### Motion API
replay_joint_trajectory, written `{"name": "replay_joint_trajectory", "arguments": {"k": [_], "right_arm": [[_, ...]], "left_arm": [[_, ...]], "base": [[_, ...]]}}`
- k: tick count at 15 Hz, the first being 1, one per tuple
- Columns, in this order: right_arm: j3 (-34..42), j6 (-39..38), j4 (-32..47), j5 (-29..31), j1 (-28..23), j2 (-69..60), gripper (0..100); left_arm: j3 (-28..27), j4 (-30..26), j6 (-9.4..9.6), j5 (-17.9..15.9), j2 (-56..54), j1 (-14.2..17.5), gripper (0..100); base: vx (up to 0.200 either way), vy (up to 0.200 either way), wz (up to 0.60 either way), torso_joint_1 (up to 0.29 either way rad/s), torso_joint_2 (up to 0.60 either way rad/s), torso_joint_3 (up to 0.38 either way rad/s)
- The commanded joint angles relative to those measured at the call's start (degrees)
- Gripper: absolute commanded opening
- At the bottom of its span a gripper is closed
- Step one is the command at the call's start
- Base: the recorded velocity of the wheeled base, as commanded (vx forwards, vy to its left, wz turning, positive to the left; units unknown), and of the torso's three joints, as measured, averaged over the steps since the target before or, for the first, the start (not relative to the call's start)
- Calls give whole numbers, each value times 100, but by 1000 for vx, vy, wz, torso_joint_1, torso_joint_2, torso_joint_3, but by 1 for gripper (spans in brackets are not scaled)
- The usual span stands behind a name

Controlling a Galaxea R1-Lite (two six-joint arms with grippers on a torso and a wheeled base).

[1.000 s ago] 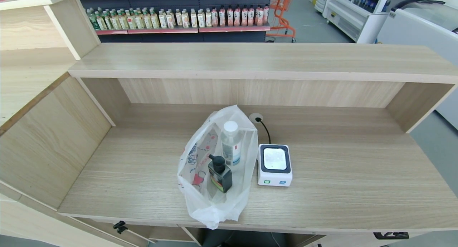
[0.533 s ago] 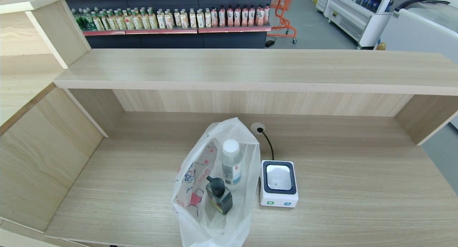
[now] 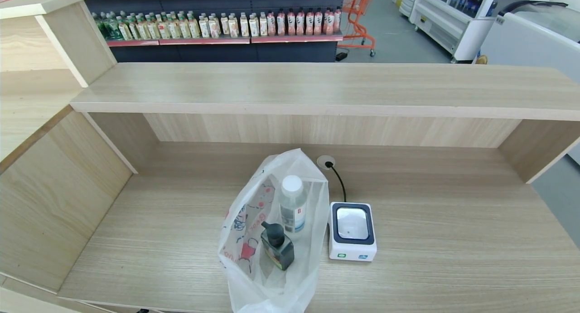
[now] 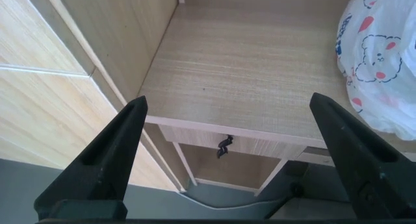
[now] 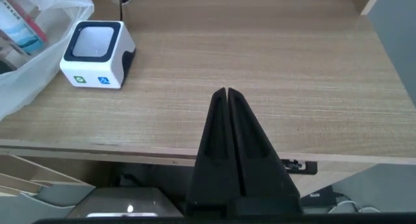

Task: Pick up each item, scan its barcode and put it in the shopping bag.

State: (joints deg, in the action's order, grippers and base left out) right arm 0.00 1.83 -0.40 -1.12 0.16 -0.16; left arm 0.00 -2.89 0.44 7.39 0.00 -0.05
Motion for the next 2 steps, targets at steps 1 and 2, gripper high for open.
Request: {"name": "replay_joint_trajectory", "arguments": {"k": [1,2], "right_arm": [[0,2,-4,-2,2,16,0],[0,2,-4,-2,2,16,0]], "left_arm": [[0,8,0,0,0,-4,100],[0,8,0,0,0,5,100]], "base": [[0,0,0,0,0,0],[0,0,0,0,0,0]]}}
